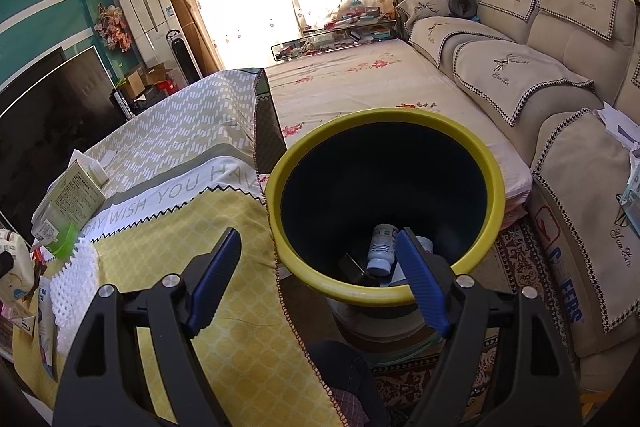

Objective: Collect trash
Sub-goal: 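Carry the paper bowl over the yellow bin and open the left tool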

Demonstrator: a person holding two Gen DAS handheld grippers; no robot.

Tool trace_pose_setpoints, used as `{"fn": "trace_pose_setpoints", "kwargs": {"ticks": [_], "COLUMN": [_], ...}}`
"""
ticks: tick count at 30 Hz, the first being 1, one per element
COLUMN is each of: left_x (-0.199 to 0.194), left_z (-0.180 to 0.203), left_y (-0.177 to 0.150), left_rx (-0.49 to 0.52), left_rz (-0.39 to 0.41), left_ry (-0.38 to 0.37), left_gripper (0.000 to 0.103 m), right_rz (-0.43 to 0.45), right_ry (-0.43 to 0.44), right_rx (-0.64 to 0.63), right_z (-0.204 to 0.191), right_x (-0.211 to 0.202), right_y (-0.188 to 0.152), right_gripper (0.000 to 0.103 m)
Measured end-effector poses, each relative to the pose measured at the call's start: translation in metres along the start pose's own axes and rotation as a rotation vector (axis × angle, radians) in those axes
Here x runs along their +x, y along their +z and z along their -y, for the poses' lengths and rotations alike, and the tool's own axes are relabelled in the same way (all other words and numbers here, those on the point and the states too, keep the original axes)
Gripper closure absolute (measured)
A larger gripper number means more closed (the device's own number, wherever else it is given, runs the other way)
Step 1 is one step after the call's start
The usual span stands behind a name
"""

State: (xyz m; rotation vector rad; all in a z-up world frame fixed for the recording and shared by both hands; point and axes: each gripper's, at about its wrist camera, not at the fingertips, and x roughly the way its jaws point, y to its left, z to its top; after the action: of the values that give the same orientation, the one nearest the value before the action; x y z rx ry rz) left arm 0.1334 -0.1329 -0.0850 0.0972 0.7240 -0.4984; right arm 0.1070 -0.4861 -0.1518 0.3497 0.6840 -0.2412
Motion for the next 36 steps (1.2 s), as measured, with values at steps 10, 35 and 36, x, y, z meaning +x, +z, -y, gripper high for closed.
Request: {"fn": "trace_pose_setpoints", "kwargs": {"ticks": [10,35,36], "left_x": [0.027,0.195,0.2], "left_z": [0.085,0.285,0.288], "left_y": [0.043,0.111,0.112], "left_rx": [0.136,0.288,0.285], "left_rz": [-0.003,-0.185,-0.186], "left_ry": [-0.147,-0.276,-0.27], "left_gripper": [0.097,0.092,0.086], "right_rz": [0.034,0.08,0.08], "right_ry": [-0.071,-0.17,-0.169], "right_rx": [0.059,0.23,0.233], "right_z": [0.035,0.137,0.139], "right_x": [-0.012,-0.032,-0.033], "right_y": [0.003,-0.005,-0.006], "right_gripper": [0.028,0.024,0.024]}}
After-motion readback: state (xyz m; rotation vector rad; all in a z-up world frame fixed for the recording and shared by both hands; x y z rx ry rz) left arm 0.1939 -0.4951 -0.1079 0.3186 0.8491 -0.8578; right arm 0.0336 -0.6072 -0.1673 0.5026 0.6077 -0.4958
